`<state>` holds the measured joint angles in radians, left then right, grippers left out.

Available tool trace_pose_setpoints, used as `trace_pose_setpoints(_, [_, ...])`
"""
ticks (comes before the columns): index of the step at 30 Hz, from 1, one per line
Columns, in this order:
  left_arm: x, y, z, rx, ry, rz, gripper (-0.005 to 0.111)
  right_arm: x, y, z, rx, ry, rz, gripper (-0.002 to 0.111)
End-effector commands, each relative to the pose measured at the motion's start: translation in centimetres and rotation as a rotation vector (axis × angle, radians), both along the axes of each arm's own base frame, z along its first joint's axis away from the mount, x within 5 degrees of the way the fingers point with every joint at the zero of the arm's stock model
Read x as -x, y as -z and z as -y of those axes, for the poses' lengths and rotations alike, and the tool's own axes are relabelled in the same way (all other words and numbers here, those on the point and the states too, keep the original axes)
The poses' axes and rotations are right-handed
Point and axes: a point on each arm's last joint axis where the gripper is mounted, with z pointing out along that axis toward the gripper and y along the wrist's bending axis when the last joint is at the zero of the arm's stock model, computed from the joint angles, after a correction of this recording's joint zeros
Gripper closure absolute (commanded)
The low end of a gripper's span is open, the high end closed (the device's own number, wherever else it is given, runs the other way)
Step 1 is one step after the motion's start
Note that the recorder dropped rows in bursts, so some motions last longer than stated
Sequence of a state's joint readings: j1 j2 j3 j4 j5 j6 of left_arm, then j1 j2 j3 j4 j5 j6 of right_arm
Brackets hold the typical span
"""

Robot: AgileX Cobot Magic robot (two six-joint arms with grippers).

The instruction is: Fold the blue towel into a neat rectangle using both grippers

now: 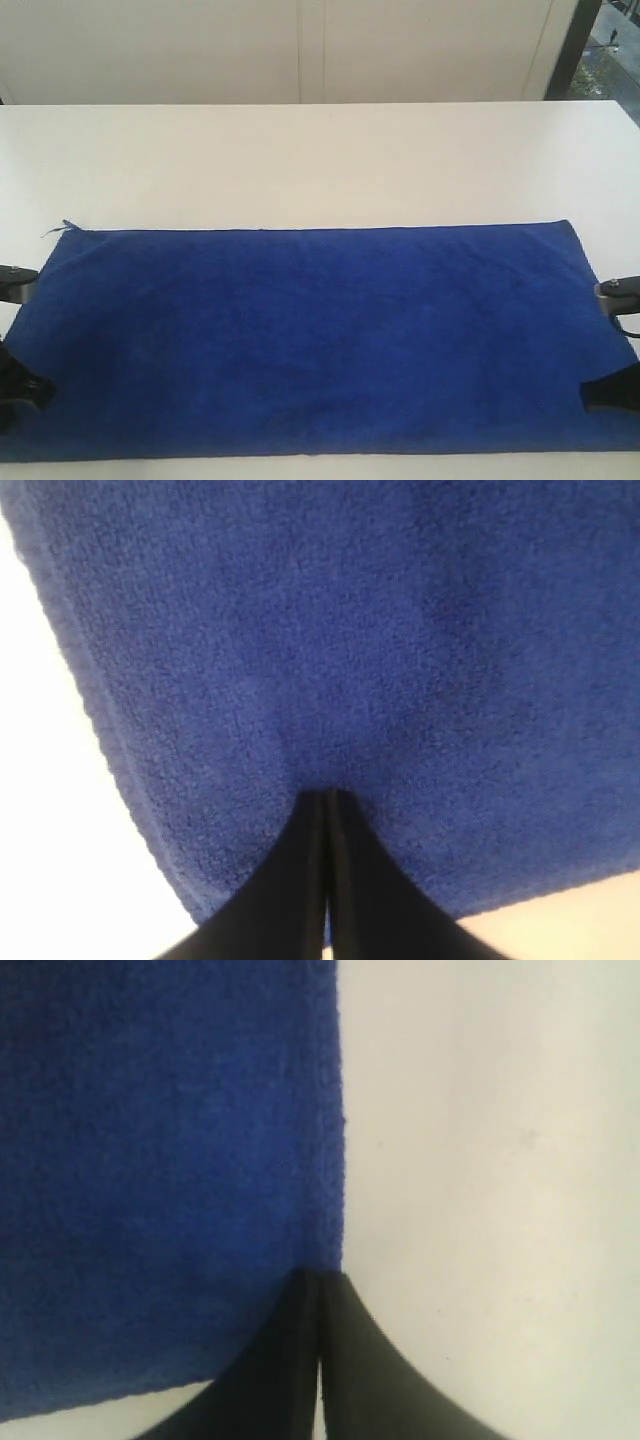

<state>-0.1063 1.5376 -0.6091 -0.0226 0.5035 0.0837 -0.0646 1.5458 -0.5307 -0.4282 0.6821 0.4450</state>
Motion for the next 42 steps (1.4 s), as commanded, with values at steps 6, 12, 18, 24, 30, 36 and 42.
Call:
trace_pose_setpoints(6, [0.1, -0.6, -0.2, -0.026, 0.020, -0.104, 0.107, -0.5, -2.9, 0.7, 0.072, 0.051, 0.113, 0.108])
trace_pose_setpoints(12, [-0.1, -0.8, -0.2, -0.025, 0.021, -0.098, 0.107, -0.4, -4.5, 0.6, 0.068, 0.056, 0.210, 0.108])
trace_pose_setpoints(18, [-0.8, -2.5, 0.0, -0.009, 0.013, -0.024, 0.107, -1.1, -5.2, 0.3, 0.029, 0.032, 0.338, 0.108])
trace_pose_setpoints(24, [-1.1, -4.6, 0.0, 0.003, 0.012, 0.139, 0.107, -2.1, -5.6, -0.2, -0.018, 0.008, 0.461, 0.108])
trace_pose_setpoints(30, [-1.9, -5.3, 0.3, 0.048, -0.029, 0.260, 0.107, -3.6, -6.5, -0.4, -0.055, 0.003, 0.558, 0.108])
trace_pose_setpoints(36, [-3.7, -5.3, 0.4, 0.049, -0.035, 0.328, 0.107, -6.0, -6.8, -0.3, -0.063, 0.000, 0.581, 0.108])
trace_pose_setpoints(42, [-7.0, -5.0, 0.7, 0.049, -0.034, 0.403, 0.107, -9.0, -6.2, -0.3, -0.075, -0.021, 0.600, 0.108])
